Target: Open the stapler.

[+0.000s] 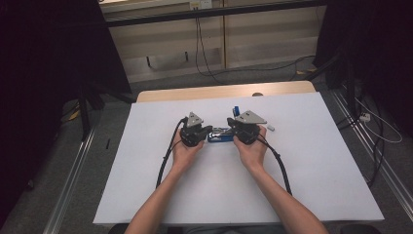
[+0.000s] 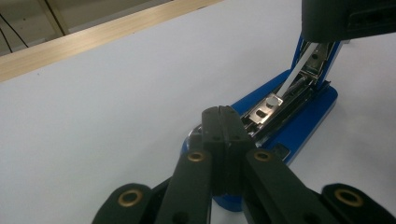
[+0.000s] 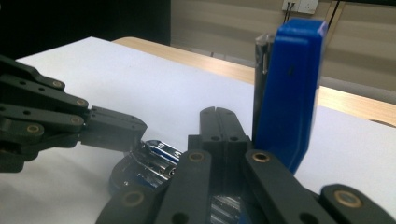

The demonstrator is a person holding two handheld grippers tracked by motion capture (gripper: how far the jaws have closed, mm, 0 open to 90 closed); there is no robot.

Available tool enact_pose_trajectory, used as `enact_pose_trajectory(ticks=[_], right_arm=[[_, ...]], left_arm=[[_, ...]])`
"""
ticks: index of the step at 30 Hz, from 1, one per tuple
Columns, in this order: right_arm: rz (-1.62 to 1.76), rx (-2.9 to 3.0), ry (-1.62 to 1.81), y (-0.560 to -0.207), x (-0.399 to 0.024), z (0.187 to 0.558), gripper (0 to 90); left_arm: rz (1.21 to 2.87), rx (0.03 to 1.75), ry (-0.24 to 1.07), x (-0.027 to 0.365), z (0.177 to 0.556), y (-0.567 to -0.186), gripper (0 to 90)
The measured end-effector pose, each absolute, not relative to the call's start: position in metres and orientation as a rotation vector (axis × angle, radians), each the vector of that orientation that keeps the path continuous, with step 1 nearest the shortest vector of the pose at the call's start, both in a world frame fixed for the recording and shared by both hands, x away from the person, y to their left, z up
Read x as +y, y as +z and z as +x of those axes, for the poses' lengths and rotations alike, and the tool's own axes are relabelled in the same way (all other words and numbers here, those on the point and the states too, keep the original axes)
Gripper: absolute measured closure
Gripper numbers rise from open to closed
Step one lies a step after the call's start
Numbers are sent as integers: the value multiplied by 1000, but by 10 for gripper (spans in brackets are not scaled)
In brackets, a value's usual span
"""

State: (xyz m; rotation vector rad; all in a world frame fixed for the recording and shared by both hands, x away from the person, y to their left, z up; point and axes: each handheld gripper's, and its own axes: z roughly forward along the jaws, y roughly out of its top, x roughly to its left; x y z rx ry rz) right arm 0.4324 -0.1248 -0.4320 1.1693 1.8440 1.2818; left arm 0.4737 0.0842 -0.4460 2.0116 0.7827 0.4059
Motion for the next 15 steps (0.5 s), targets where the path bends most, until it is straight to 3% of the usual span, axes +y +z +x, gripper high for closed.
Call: enact_pose_trajectory(ticks=[15], right_arm=[[1192, 1804, 1264, -426, -145, 430, 900]], left_arm=[[2014, 775, 409, 84, 474, -446, 900]])
